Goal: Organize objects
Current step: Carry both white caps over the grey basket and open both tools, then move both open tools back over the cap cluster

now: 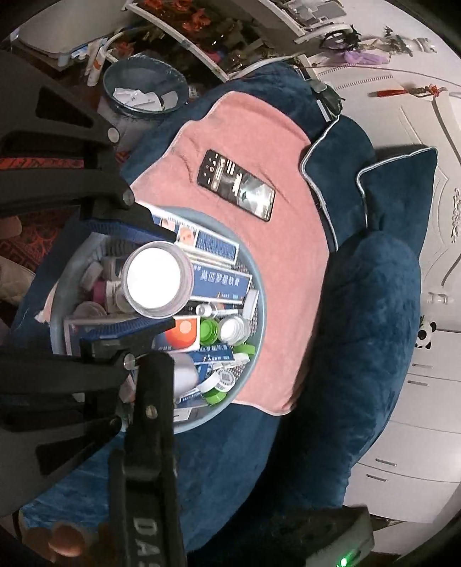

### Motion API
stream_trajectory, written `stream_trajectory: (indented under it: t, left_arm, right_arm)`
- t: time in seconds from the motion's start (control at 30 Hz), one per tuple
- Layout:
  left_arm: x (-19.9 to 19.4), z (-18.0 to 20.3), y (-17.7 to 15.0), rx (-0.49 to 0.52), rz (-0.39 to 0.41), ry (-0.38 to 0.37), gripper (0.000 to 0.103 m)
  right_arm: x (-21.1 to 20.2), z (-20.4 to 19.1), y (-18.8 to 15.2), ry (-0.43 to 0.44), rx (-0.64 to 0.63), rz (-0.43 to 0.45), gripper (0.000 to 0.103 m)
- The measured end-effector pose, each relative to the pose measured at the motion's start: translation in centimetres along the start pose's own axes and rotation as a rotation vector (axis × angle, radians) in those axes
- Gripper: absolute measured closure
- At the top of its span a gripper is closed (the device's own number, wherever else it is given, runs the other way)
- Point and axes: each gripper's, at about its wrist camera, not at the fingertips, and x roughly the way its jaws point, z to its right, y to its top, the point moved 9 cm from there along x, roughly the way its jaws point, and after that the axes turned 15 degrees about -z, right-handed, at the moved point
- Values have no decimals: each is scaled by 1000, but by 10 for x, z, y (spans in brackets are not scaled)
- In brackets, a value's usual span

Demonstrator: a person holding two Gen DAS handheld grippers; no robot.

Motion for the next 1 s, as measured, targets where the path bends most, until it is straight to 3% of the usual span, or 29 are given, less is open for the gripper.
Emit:
stream_trajectory:
  t: [0.13,0.2,0.37,0.53,0.57,0.63,0.77,0.83,0.9,1.0]
  left_arm:
    - [-3,-10,-2,-18,4,7,62]
    - [-5,-12,-3,-24,8,-2,62]
    - [-4,-9,-3,-14,0,-4,62]
    - [0,2,-4,15,-10,12,60]
    - [1,3,-4,17,-10,15,57]
    - [1,5,-3,9,-10,19,26]
    - [-10,5,1,-13,21,26,17]
    - [-16,4,4,-16,38,47,6]
    - [-22,5,6,-15,54,74,1]
    - [-25,7,9,-8,54,101,1]
  right_arm:
    - [10,-13,3,59,-2,-20,61]
    - [13,-15,3,76,9,-27,55]
    - [-3,-4,2,29,31,19,23]
    - [-21,17,4,-51,72,82,22]
    - [-24,20,5,-79,76,91,21]
    - [-28,25,4,-107,77,102,21]
    - [-36,33,2,-104,82,113,21]
    - [-40,39,1,-111,92,120,21]
    - [-46,48,-1,-121,107,127,16]
    - [-56,66,-7,-182,128,141,3]
